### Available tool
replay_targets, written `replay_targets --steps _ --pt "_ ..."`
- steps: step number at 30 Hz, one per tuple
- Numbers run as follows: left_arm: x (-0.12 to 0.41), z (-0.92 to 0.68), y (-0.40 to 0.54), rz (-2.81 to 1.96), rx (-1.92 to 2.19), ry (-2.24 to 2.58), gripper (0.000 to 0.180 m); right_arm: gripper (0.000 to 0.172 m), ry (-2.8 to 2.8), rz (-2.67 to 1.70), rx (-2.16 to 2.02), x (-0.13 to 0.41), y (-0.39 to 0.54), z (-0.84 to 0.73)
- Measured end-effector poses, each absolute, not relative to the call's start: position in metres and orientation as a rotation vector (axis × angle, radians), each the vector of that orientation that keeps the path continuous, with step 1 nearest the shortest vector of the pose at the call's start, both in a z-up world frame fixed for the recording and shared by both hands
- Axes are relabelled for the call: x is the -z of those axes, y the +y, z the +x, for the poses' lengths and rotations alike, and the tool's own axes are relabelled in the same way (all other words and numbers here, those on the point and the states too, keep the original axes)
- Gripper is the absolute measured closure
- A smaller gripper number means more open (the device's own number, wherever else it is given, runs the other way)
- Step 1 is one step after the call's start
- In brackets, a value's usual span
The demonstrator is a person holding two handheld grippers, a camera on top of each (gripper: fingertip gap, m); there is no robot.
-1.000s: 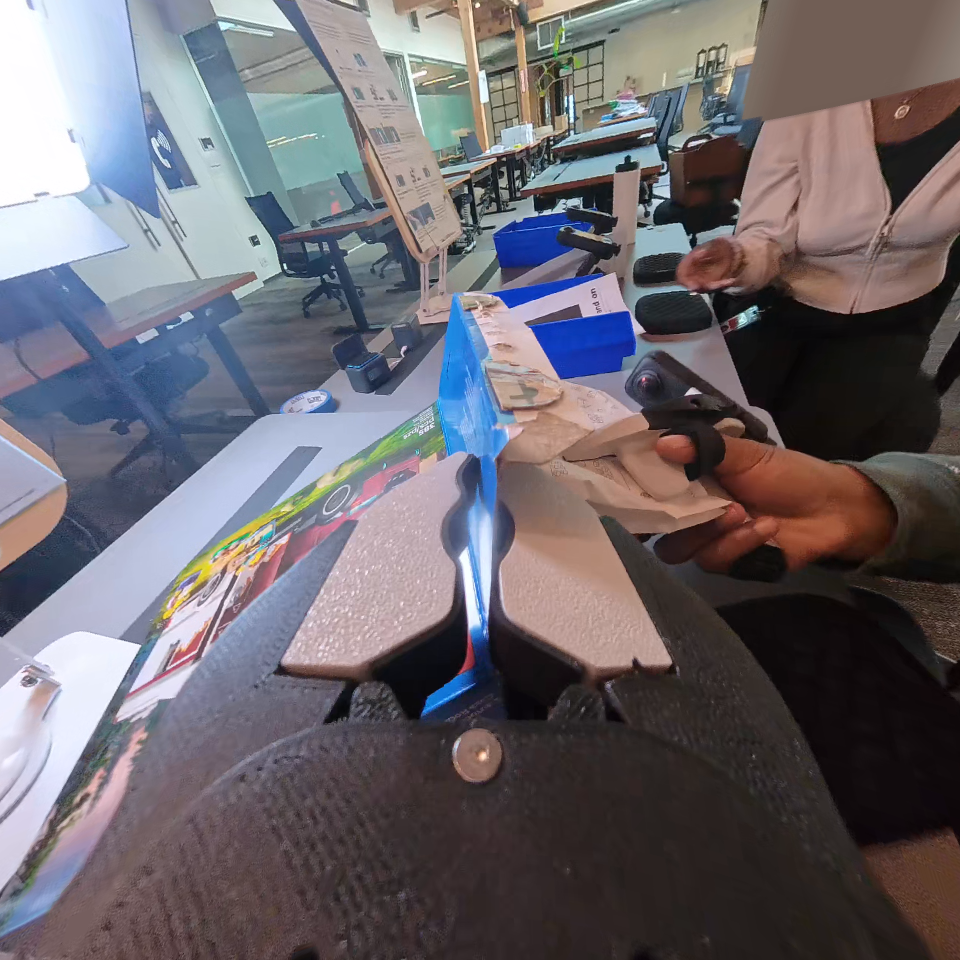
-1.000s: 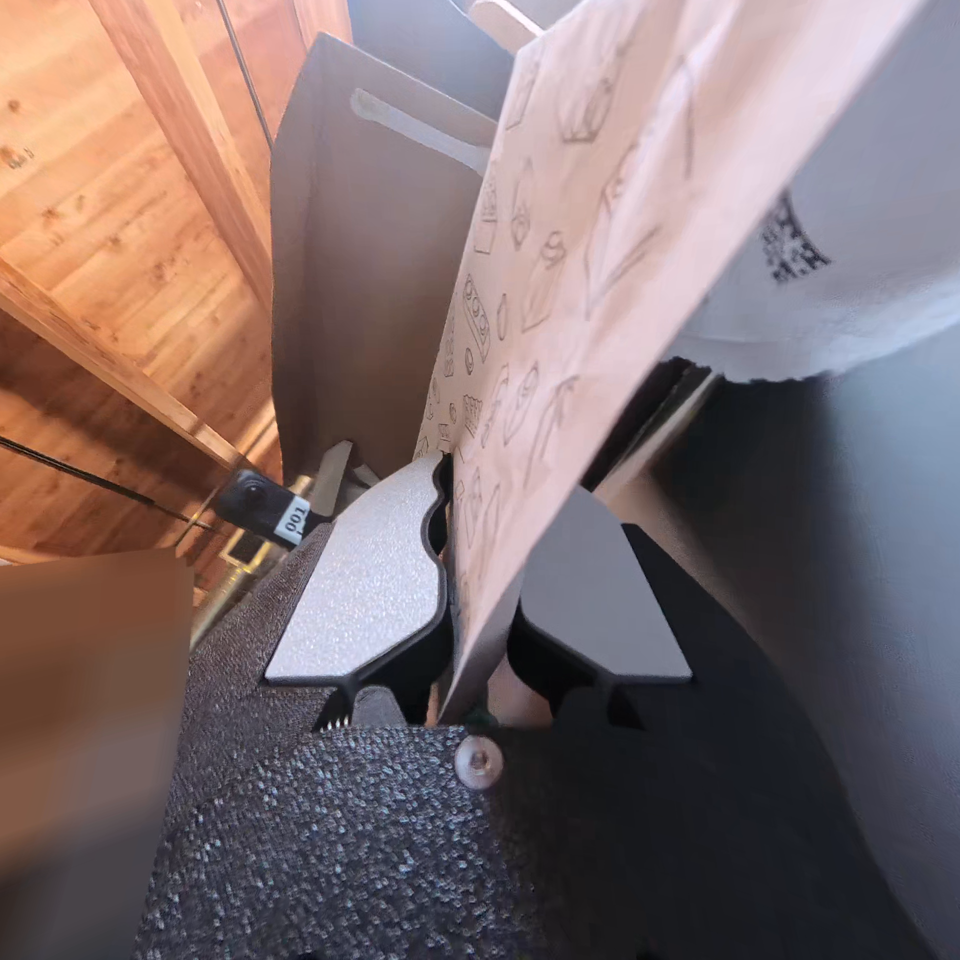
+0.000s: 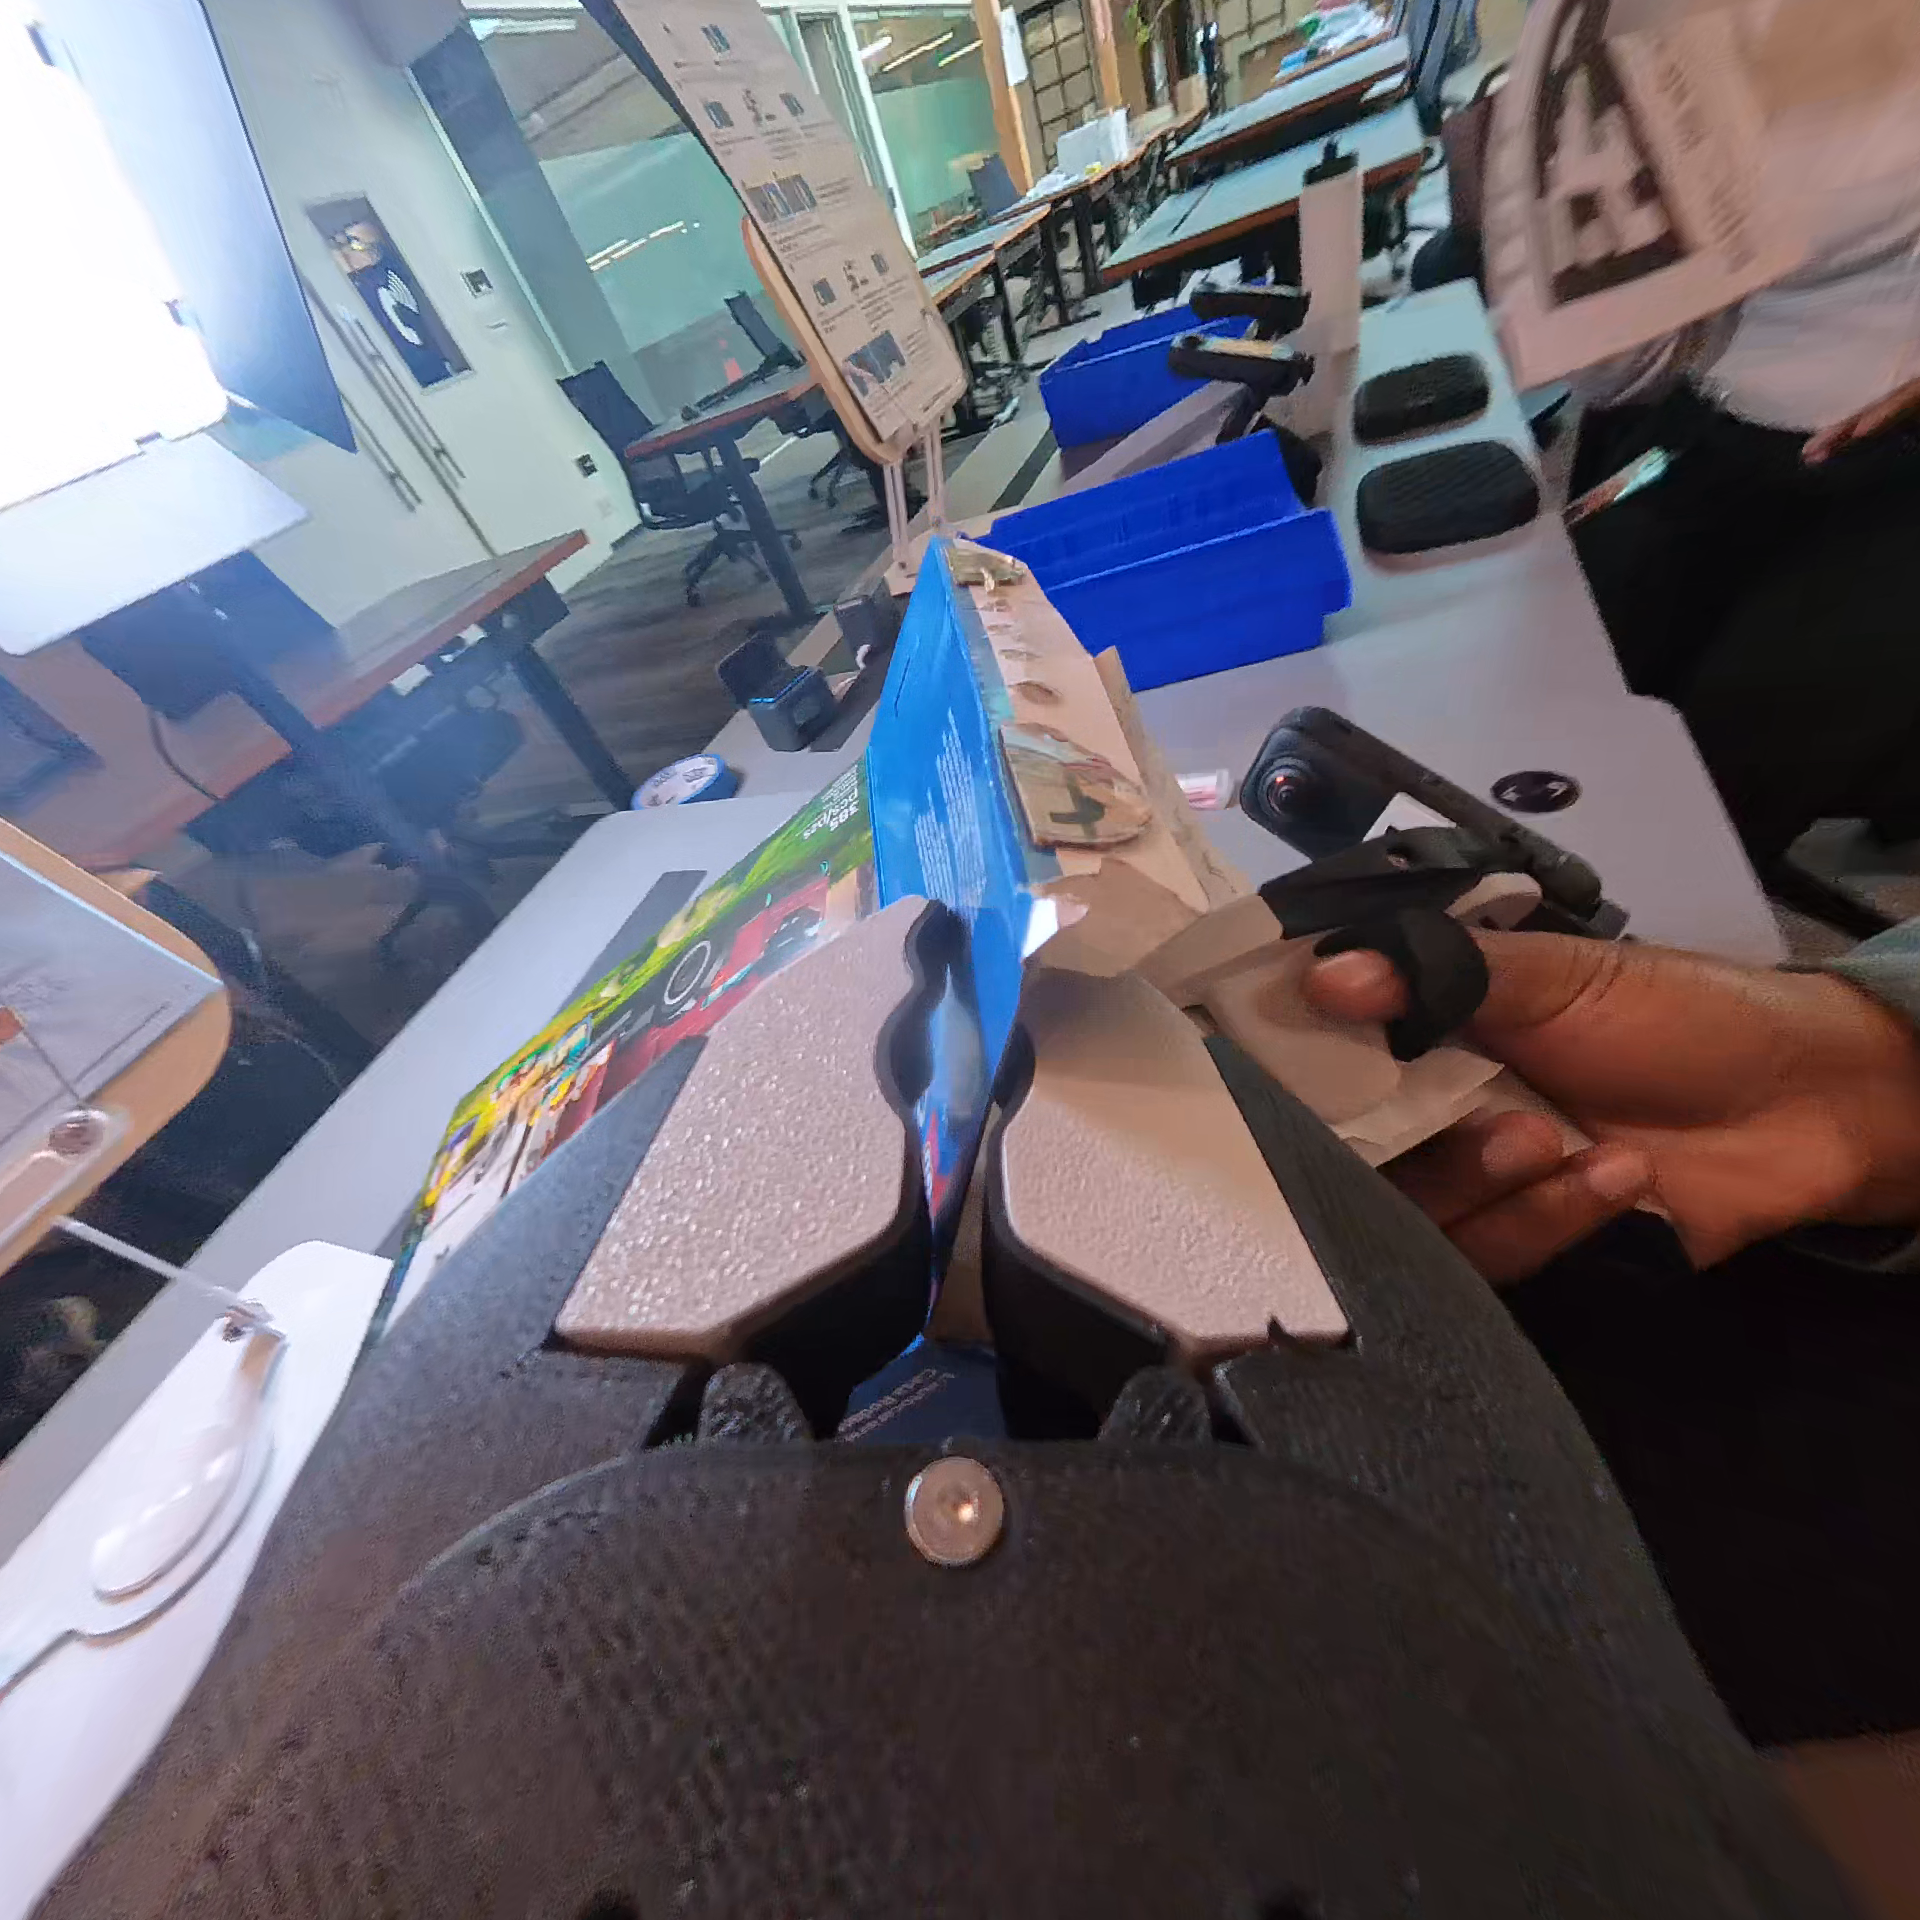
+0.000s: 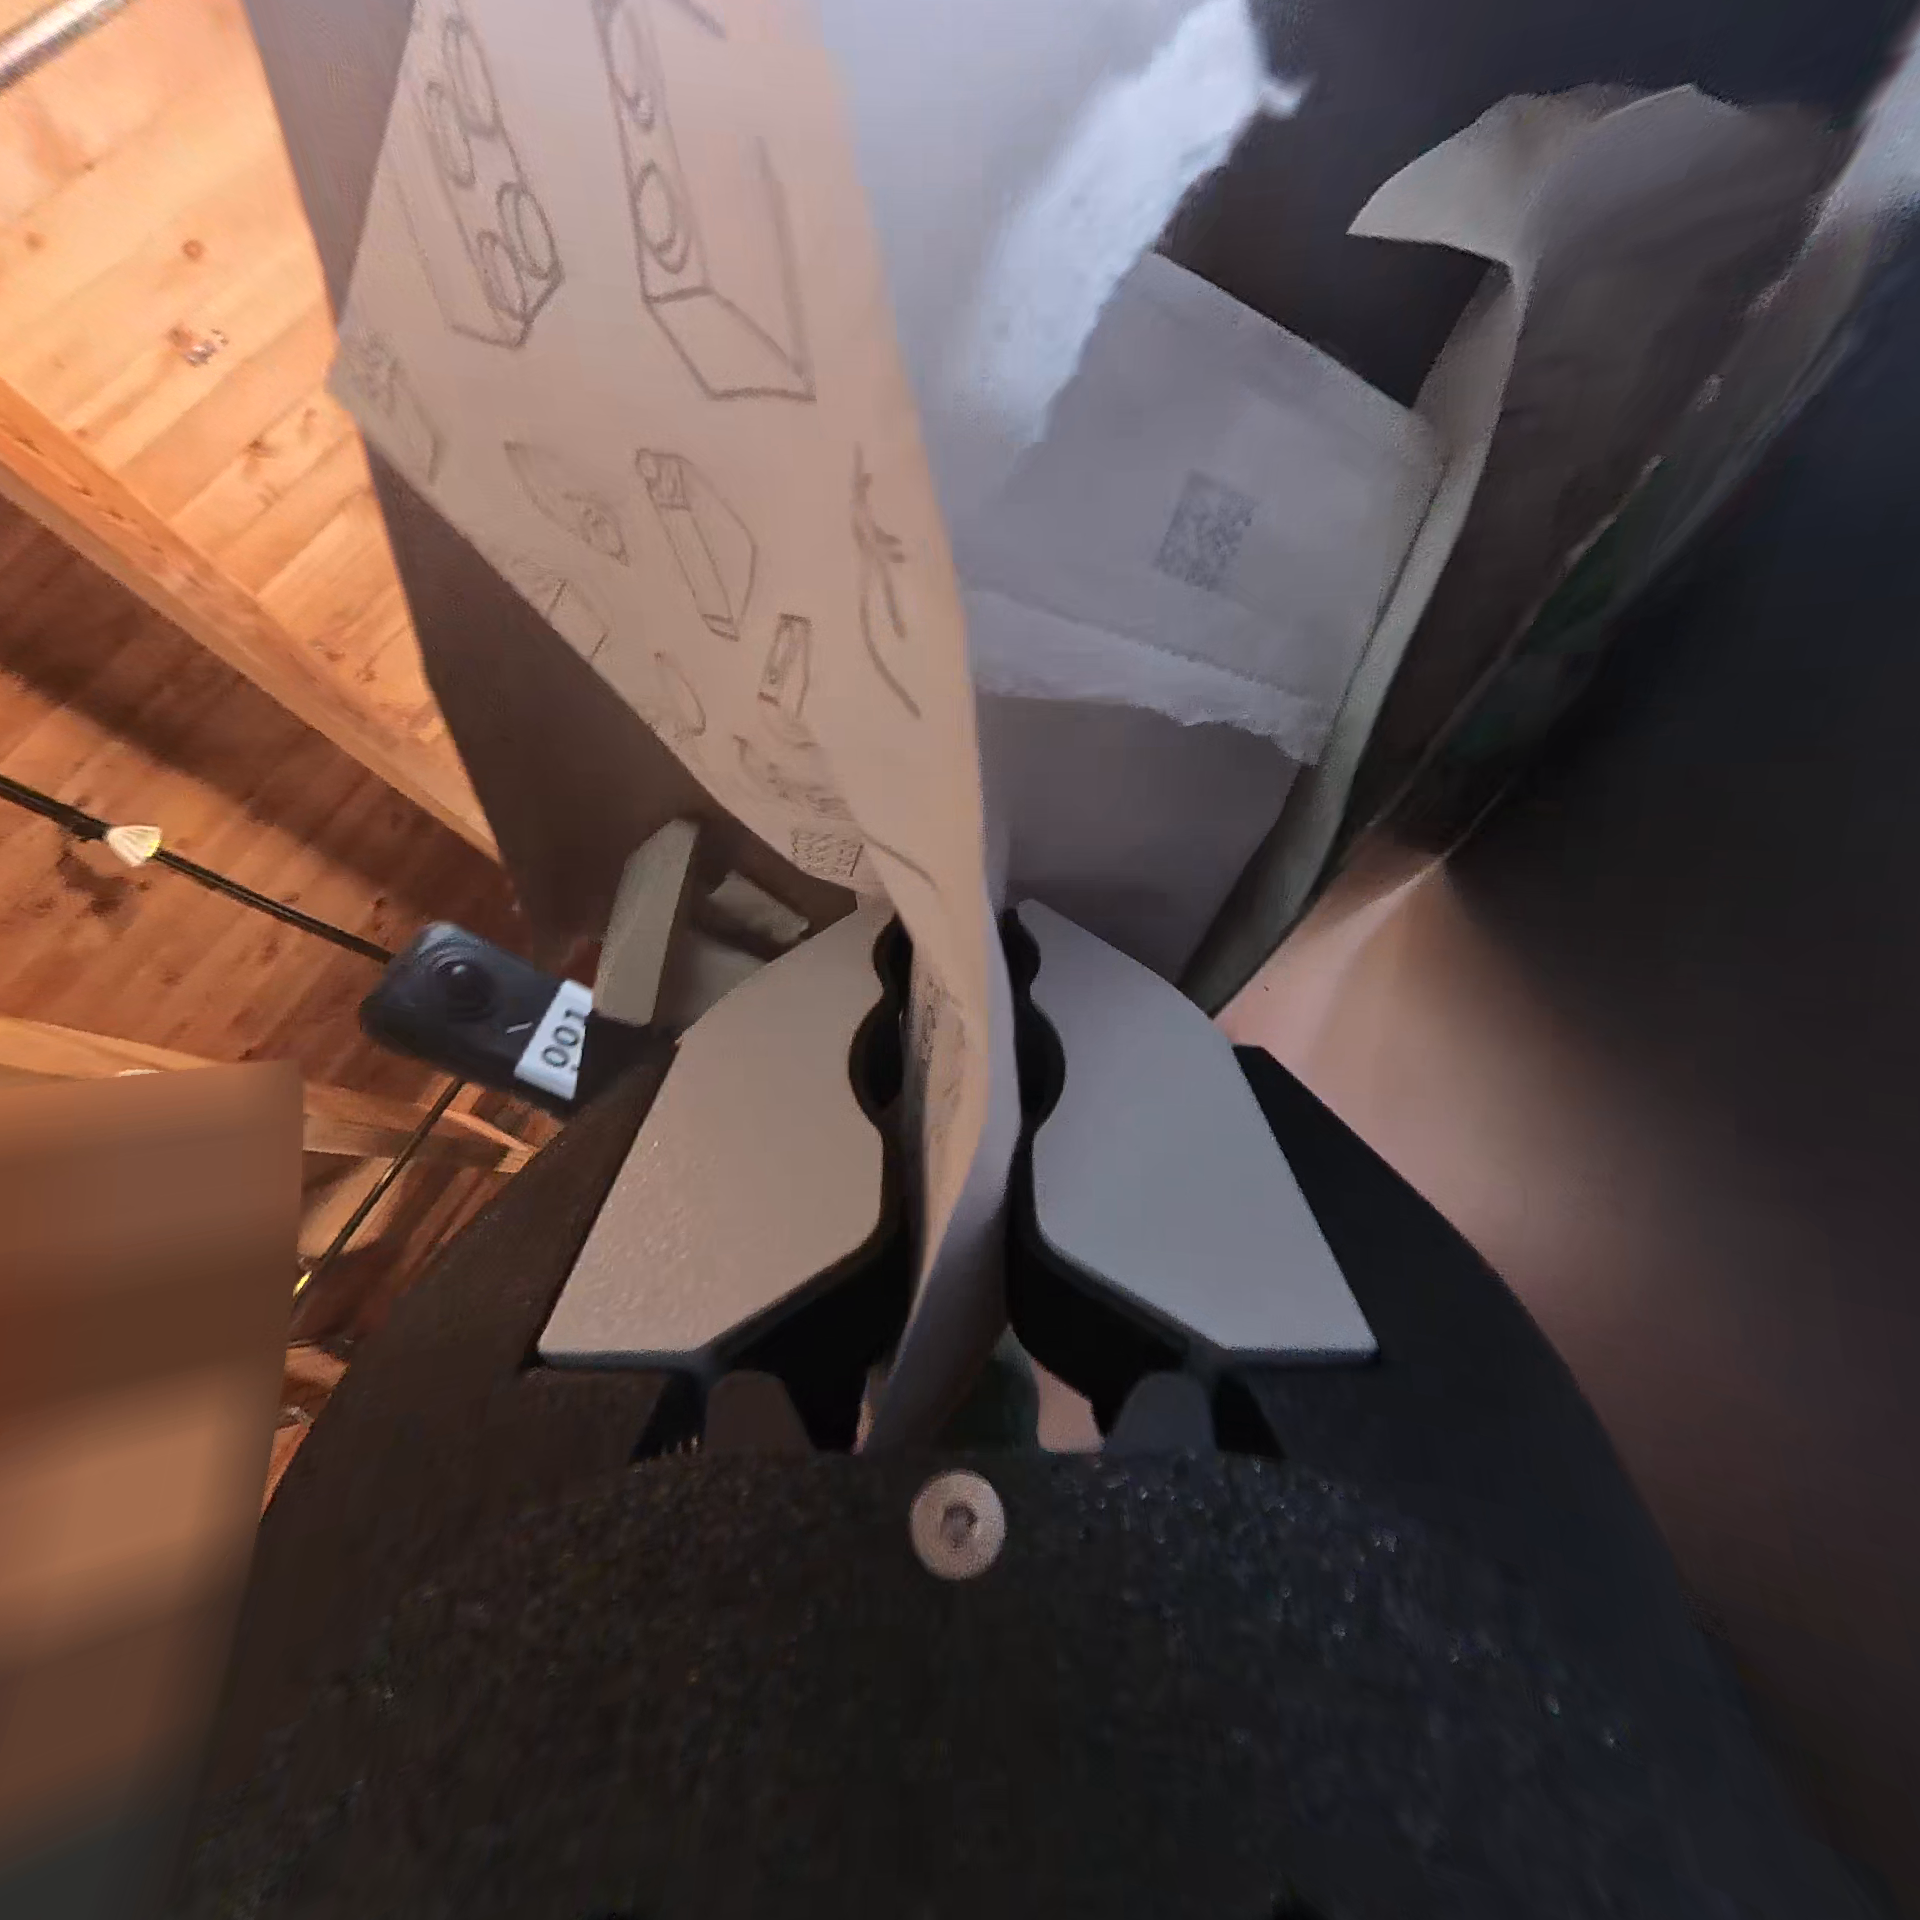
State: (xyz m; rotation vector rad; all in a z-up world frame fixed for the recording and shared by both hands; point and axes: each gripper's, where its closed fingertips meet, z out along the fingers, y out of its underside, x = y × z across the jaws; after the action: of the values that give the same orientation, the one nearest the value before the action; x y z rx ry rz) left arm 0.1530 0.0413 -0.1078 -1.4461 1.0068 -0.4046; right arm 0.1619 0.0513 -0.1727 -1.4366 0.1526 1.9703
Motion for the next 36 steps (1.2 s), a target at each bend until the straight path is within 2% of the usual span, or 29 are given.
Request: replay_targets --steps 6,13,19,20,21,22,24,30,36 --pt "0.123 0.170 0.045 -1.446 0.273 1.062 0.177 0.156 0.153 -1.589 -1.918 0.184 0.060 0.141" --pt "0.095 0.133 0.063 -1.438 0.379 0.919 0.179 0.154 0.105 -1.557 -1.970 0.179 0.041 0.156" --pt "0.090 0.128 0.066 -1.449 0.417 0.868 0.179 0.123 0.047 -1.570 -1.796 0.175 0.040 0.193" --pt "0.090 0.128 0.066 -1.444 0.402 0.872 0.179 0.125 0.056 -1.569 -1.748 0.176 0.044 0.202" --pt "0.091 0.130 0.065 -1.440 0.385 0.883 0.179 0.135 0.075 -1.557 -1.737 0.175 0.047 0.209" --pt "0.093 0.133 0.063 -1.434 0.373 0.898 0.179 0.158 0.084 -1.542 -1.769 0.173 0.048 0.211" --pt "0.100 0.147 0.057 -1.421 0.350 0.942 0.178 0.168 0.060 -1.548 -1.802 0.167 0.049 0.203" --pt "0.110 0.166 0.046 -1.355 0.146 1.040 0.179 0.172 0.207 -1.512 -1.858 0.174 0.082 0.192" --pt "0.099 0.142 0.055 -1.397 0.260 0.958 0.179 0.172 0.434 -1.339 -1.816 0.174 0.101 0.234"
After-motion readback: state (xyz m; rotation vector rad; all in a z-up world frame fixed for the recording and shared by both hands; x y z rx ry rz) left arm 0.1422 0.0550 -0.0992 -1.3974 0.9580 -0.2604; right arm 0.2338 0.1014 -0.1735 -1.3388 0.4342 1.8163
